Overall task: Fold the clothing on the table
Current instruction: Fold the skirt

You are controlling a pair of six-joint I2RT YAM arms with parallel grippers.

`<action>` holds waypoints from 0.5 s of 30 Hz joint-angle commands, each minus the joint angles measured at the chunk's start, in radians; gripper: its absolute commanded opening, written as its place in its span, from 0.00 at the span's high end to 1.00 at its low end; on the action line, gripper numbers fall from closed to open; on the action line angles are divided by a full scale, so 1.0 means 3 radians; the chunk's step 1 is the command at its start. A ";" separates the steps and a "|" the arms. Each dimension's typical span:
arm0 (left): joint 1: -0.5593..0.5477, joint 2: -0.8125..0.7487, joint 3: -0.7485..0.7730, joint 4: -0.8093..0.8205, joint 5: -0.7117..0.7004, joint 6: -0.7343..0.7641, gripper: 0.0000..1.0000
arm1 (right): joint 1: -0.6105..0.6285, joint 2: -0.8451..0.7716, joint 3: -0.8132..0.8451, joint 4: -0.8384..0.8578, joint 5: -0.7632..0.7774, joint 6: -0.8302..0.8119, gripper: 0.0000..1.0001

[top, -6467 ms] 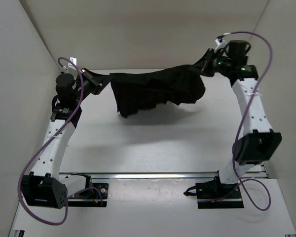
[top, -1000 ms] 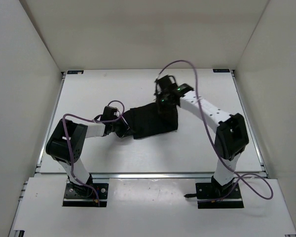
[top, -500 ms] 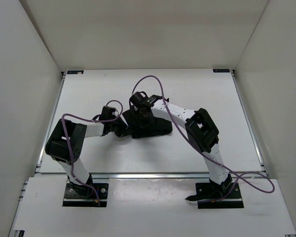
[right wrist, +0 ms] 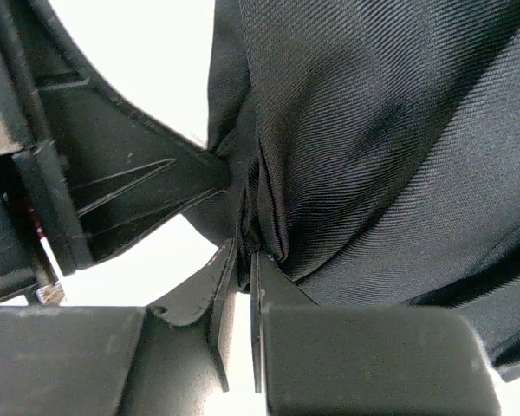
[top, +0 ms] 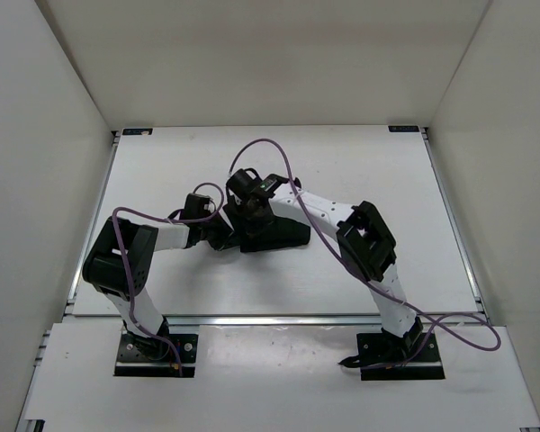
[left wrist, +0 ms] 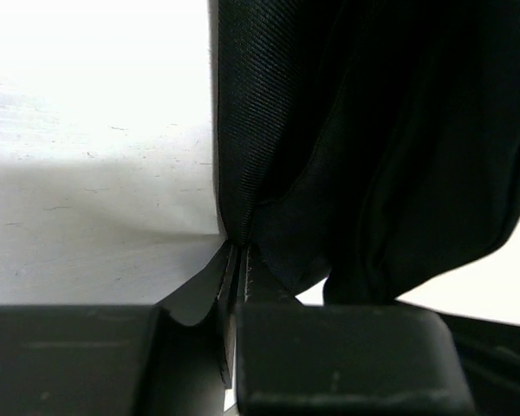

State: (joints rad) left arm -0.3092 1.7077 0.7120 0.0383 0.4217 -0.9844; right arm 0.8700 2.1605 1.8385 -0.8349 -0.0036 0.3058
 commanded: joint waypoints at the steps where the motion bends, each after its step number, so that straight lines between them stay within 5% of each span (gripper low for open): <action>1: 0.0033 -0.0042 -0.0072 -0.0041 -0.0035 0.0085 0.89 | 0.0050 0.0033 0.0043 -0.0014 -0.0111 -0.0063 1.00; 7: 0.0080 -0.0083 -0.0078 -0.0046 -0.0015 0.0065 0.86 | 0.0076 0.0121 0.0008 -0.0019 -0.0100 -0.0073 0.99; 15: 0.0294 -0.0425 -0.0328 0.0199 0.0123 -0.0083 0.67 | 0.0086 0.0284 -0.0039 -0.0065 0.0093 -0.0053 1.00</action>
State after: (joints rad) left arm -0.2626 1.6646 0.6468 0.0780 0.4591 -0.9958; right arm 0.8825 2.2318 1.8343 -0.8383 -0.0090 0.2882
